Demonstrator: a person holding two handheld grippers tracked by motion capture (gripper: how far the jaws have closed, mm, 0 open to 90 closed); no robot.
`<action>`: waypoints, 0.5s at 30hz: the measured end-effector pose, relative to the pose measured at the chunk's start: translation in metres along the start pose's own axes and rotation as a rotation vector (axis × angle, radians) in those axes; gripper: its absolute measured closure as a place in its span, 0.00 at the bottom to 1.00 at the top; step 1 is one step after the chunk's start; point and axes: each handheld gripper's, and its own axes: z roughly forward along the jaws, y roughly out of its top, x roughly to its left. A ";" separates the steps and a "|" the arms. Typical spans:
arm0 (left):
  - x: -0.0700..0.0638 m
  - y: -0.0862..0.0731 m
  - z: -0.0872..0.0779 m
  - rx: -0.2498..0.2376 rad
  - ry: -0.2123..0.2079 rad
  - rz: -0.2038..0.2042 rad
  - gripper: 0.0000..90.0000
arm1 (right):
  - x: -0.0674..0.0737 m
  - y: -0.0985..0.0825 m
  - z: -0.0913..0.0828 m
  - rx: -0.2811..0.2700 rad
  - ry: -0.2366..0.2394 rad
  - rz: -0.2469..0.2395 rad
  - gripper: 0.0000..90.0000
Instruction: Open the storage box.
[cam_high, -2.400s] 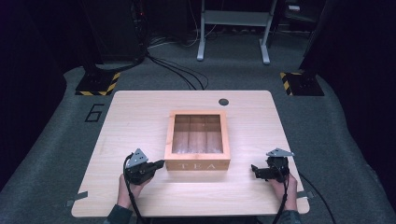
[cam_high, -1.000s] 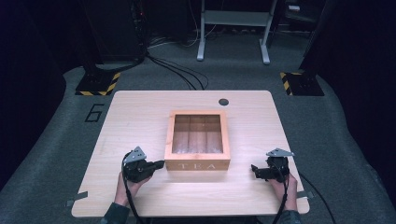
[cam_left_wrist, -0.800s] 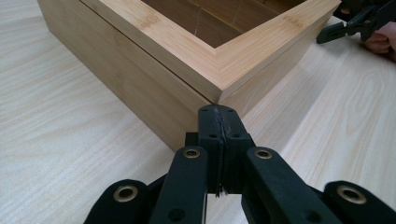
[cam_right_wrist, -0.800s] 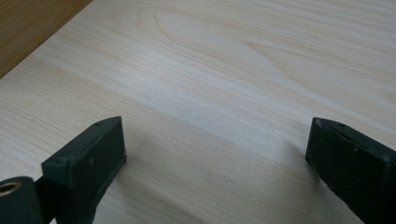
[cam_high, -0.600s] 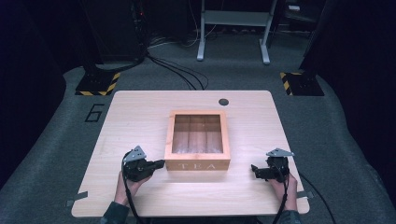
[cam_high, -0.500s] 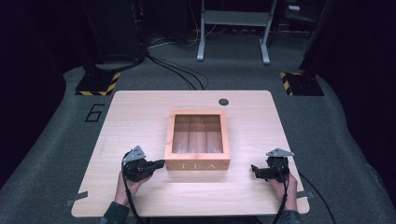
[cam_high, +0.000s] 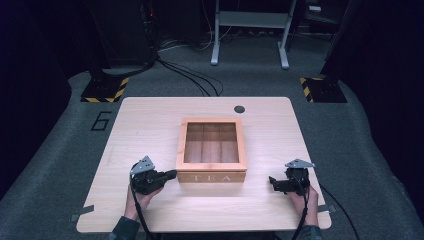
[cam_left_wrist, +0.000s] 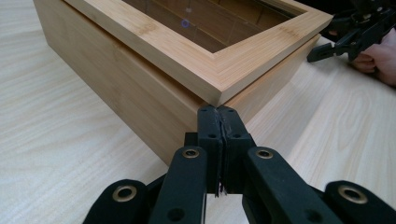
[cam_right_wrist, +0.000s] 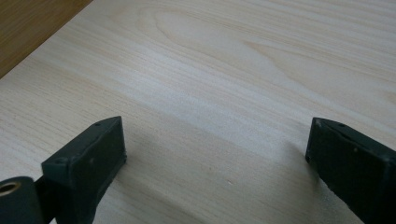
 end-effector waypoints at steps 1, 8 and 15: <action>-0.001 0.000 0.000 -0.007 -0.002 -0.009 0.98 | 0.000 0.000 0.000 0.001 0.000 0.001 0.05; -0.001 0.003 0.001 -0.035 -0.001 -0.008 0.98 | 0.000 0.000 0.000 0.000 0.000 0.000 0.05; -0.002 0.008 0.003 -0.051 0.000 0.007 0.98 | 0.000 0.000 0.000 0.000 0.000 0.000 0.05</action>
